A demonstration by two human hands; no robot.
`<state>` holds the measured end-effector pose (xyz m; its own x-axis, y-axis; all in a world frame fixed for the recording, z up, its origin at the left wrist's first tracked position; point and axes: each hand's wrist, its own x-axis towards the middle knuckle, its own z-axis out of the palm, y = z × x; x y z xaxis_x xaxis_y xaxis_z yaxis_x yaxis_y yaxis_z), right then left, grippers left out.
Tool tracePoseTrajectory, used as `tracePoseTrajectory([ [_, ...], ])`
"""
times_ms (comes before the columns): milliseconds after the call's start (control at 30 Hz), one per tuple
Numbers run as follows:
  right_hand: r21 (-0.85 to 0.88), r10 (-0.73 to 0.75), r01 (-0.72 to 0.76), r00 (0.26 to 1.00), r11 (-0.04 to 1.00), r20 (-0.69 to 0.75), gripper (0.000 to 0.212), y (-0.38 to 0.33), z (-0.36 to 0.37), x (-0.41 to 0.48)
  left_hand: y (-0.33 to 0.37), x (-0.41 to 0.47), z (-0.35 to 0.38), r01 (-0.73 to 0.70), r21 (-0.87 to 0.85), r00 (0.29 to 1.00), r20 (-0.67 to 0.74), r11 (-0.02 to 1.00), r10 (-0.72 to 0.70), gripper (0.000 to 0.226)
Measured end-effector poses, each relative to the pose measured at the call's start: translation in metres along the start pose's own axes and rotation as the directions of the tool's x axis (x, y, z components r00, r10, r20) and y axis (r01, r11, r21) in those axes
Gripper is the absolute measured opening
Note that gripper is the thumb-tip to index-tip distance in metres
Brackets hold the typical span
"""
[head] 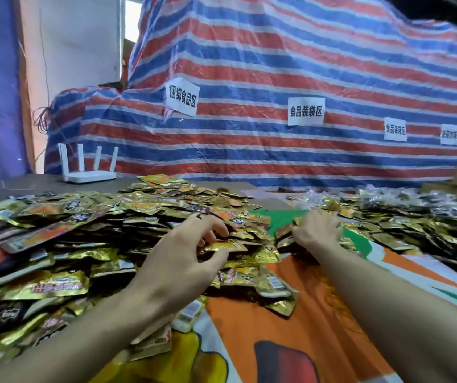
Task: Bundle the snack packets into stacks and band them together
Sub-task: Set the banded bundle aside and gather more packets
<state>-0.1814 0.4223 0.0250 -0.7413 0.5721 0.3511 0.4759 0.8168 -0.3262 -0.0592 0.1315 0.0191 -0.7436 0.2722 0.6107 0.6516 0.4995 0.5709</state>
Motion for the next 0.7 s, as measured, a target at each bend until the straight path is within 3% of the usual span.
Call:
tracePoseTrajectory([
  [100, -0.105, -0.005, 0.011, 0.999, 0.994, 0.053, 0.044, 0.000, -0.001, -0.003, -0.004, -0.003, -0.018, 0.045, 0.026, 0.999, 0.025, 0.999, -0.046, 0.014],
  [200, -0.141, -0.093, 0.087, 0.995, 0.986, -0.031, 0.052, -0.009, -0.014, -0.013, -0.010, -0.014, -0.045, 0.086, 0.099, 0.995, 0.048, 0.991, -0.091, 0.014],
  [300, 0.010, -0.301, 0.301, 0.954, 0.954, -0.013, 0.053, -0.028, -0.034, -0.039, -0.018, -0.028, -0.079, 0.146, 0.239, 0.969, 0.162, 0.960, -0.187, 0.025],
  [433, 0.241, -0.626, 0.578, 0.738, 0.779, 0.252, 0.056, -0.065, -0.059, -0.106, -0.019, -0.053, -0.125, 0.237, 0.494, 0.838, 0.332, 0.837, -0.433, 0.047],
  [533, 0.317, -0.748, 0.678, 0.584, 0.663, 0.315, 0.071, -0.089, -0.065, -0.163, -0.015, -0.070, -0.143, 0.263, 0.666, 0.767, 0.295, 0.698, -0.570, 0.062],
  [633, 0.281, -0.702, 0.663, 0.533, 0.693, 0.473, 0.118, -0.109, -0.058, -0.208, -0.011, -0.083, -0.155, 0.309, 0.799, 0.688, 0.186, 0.516, -0.701, 0.077],
  [700, 0.184, -0.622, 0.651, 0.544, 0.736, 0.563, 0.133, -0.120, -0.051, -0.230, -0.004, -0.089, -0.159, 0.330, 0.832, 0.665, 0.131, 0.447, -0.735, 0.077],
])
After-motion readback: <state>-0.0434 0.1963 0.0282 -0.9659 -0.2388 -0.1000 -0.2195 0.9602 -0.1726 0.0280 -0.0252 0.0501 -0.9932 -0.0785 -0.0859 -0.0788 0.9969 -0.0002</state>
